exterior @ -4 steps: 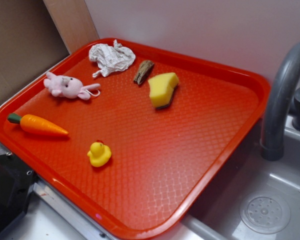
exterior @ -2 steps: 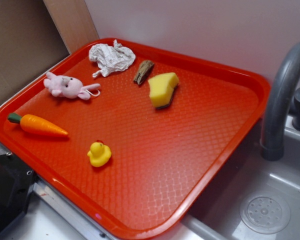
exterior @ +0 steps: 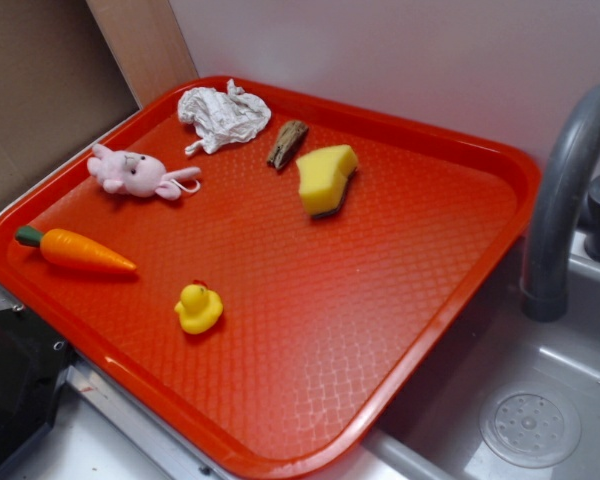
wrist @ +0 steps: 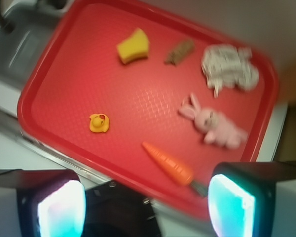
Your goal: Grab the carrot.
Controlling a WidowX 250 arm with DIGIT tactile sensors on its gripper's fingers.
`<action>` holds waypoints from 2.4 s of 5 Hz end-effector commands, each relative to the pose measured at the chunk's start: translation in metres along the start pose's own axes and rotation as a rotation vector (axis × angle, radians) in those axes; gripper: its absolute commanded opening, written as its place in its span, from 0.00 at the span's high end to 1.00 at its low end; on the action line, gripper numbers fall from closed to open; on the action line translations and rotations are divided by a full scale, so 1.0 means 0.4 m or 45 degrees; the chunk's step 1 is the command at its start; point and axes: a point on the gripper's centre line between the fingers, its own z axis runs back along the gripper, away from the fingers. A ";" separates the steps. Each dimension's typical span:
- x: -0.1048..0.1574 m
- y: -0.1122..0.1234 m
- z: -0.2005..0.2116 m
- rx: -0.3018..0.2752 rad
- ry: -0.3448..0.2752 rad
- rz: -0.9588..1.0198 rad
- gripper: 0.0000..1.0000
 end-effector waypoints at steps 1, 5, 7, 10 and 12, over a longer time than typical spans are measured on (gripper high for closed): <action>-0.047 -0.022 -0.134 0.158 0.242 -0.654 0.00; -0.055 0.072 -0.392 0.121 0.468 -0.630 0.00; -0.093 0.061 -0.454 0.036 0.576 -0.754 0.00; -0.114 0.058 -0.528 0.183 0.608 -0.780 0.00; -0.105 0.083 -0.497 0.192 0.422 -0.495 1.00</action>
